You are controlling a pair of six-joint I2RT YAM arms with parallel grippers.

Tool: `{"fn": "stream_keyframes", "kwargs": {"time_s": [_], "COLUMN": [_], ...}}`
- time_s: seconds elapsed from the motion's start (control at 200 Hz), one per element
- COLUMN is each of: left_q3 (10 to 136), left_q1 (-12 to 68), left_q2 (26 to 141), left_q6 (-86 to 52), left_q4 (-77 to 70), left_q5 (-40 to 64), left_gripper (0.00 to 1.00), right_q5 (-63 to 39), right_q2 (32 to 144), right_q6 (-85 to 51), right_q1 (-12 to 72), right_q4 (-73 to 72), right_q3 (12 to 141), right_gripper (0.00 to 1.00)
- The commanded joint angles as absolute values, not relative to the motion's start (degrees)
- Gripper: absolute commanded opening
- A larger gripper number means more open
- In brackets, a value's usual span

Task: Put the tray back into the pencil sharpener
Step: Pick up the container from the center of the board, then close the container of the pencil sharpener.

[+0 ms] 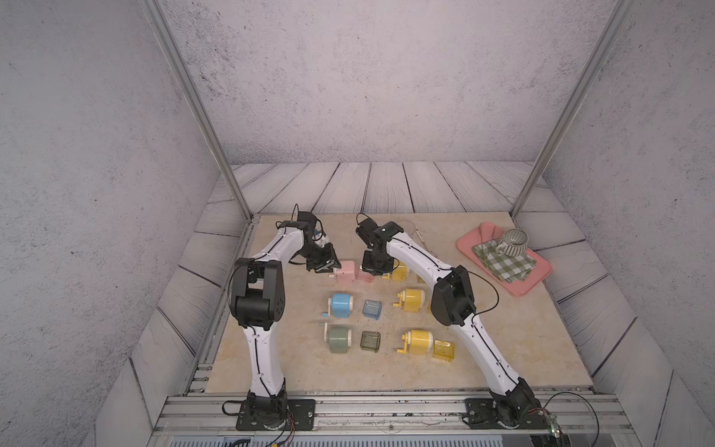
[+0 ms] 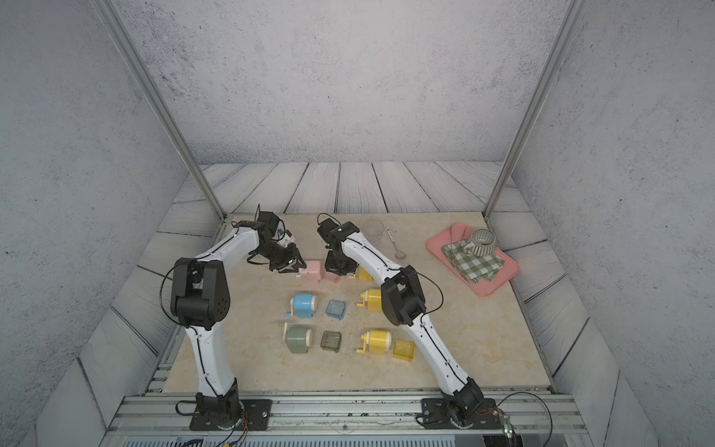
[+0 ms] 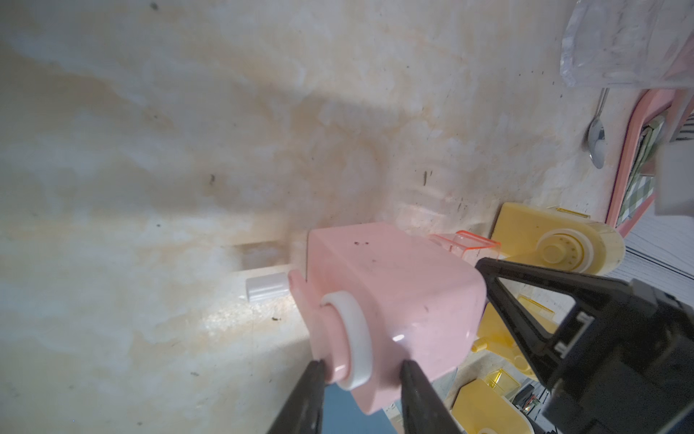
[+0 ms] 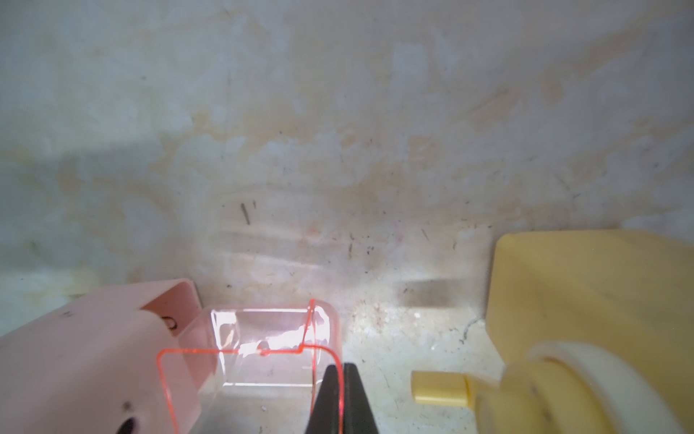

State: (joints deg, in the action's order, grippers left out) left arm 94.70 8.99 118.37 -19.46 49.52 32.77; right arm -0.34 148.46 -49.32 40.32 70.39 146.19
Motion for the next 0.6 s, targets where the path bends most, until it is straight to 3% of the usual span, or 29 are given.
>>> {"fn": "stream_keyframes", "kwargs": {"time_s": [0.0, 0.596], "left_q3": [95.54, 95.43], "left_q1": [8.88, 8.96], "left_q2": [120.58, 120.72], "left_q6": [-18.76, -18.81], "left_q4": [50.54, 50.49], "left_q5": [32.48, 32.61], "left_gripper": [0.37, 0.37], "right_q5": [0.98, -0.25], "right_q2": [150.96, 155.07], "right_q6": [-47.40, -44.83], "right_q1": [40.17, 40.04], "right_q4": [74.05, 76.89], "right_q3": [150.17, 154.67], "right_gripper": [0.04, 0.03]}}
